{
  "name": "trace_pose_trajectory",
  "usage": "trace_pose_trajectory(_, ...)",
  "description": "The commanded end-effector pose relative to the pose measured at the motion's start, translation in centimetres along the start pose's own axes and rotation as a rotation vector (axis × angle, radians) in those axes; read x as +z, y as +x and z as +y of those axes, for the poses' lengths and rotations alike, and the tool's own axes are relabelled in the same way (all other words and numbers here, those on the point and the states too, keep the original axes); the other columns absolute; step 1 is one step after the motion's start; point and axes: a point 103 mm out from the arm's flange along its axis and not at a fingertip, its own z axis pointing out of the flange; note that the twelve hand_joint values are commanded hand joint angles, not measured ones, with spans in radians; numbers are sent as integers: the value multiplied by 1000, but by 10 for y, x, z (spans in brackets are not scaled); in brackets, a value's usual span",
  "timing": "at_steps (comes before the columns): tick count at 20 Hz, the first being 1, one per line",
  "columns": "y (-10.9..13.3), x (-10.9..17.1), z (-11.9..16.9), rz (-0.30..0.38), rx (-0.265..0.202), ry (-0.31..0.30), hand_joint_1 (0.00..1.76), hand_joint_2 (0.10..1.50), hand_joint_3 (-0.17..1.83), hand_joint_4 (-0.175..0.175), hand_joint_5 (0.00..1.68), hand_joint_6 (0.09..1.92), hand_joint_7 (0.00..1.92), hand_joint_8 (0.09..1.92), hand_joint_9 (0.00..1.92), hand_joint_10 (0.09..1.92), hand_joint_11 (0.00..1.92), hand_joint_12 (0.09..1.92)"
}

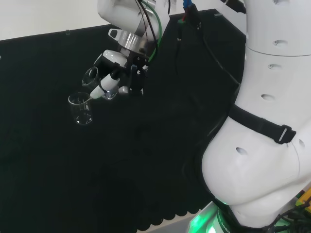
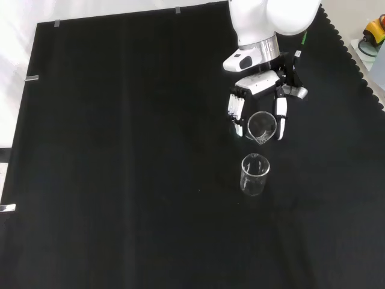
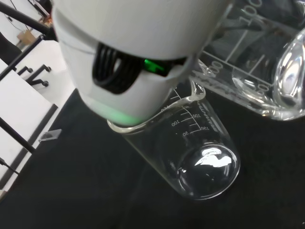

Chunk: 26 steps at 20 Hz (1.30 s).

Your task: Pour the water from the handheld beaker into the one on the table.

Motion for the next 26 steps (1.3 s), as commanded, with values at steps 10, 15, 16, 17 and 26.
trace_pose_trajectory(10,15,8,16,-150,38,84,1430,1015,-175,-175,1275,465,1606,87,1364,416,1157,770)
trace_pose_trajectory(15,9,5,13,-148,44,91,1430,1016,-175,-175,1274,464,1605,87,1357,433,1158,767)
trace_pose_trajectory(16,8,5,12,-158,47,90,1430,1016,-175,-175,1274,464,1605,87,1357,435,1158,767)
trace_pose_trajectory(17,7,4,12,-171,48,95,1430,1016,-175,-175,1274,464,1605,87,1356,437,1158,766)
trace_pose_trajectory(26,8,6,13,-220,72,101,1430,1017,-175,-175,1273,464,1605,87,1353,447,1161,765)
